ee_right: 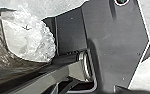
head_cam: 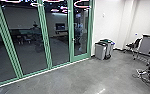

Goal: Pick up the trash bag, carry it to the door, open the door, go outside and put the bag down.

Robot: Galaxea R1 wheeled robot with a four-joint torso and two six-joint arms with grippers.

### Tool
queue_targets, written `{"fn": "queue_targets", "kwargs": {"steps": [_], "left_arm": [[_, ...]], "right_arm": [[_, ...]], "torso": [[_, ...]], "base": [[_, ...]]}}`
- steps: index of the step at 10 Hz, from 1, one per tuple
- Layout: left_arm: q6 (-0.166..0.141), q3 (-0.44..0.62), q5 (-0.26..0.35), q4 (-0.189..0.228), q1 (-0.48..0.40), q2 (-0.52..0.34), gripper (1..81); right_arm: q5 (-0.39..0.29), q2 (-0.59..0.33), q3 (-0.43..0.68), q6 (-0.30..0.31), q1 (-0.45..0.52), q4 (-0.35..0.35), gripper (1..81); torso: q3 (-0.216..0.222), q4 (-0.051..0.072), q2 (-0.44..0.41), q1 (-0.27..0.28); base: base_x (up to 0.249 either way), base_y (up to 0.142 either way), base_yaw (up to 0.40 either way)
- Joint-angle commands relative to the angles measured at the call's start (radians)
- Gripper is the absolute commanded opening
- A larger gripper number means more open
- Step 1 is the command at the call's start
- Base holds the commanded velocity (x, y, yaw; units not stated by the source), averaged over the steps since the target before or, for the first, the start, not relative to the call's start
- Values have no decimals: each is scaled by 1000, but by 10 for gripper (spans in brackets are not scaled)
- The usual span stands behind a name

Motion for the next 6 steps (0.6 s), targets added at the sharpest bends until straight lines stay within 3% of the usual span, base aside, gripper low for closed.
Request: {"fn": "queue_targets", "kwargs": {"steps": [1, 6], "left_arm": [[7, 4, 65, 3, -62, -3, 10], [7, 4, 65, 3, -62, -4, 10]], "right_arm": [[-64, 1, 7, -4, 57, -3, 811], [-66, 1, 7, -4, 57, -3, 811]], "torso": [[0, 0, 0, 0], [0, 0, 0, 0]], "base": [[153, 0, 0], [155, 0, 0]]}}
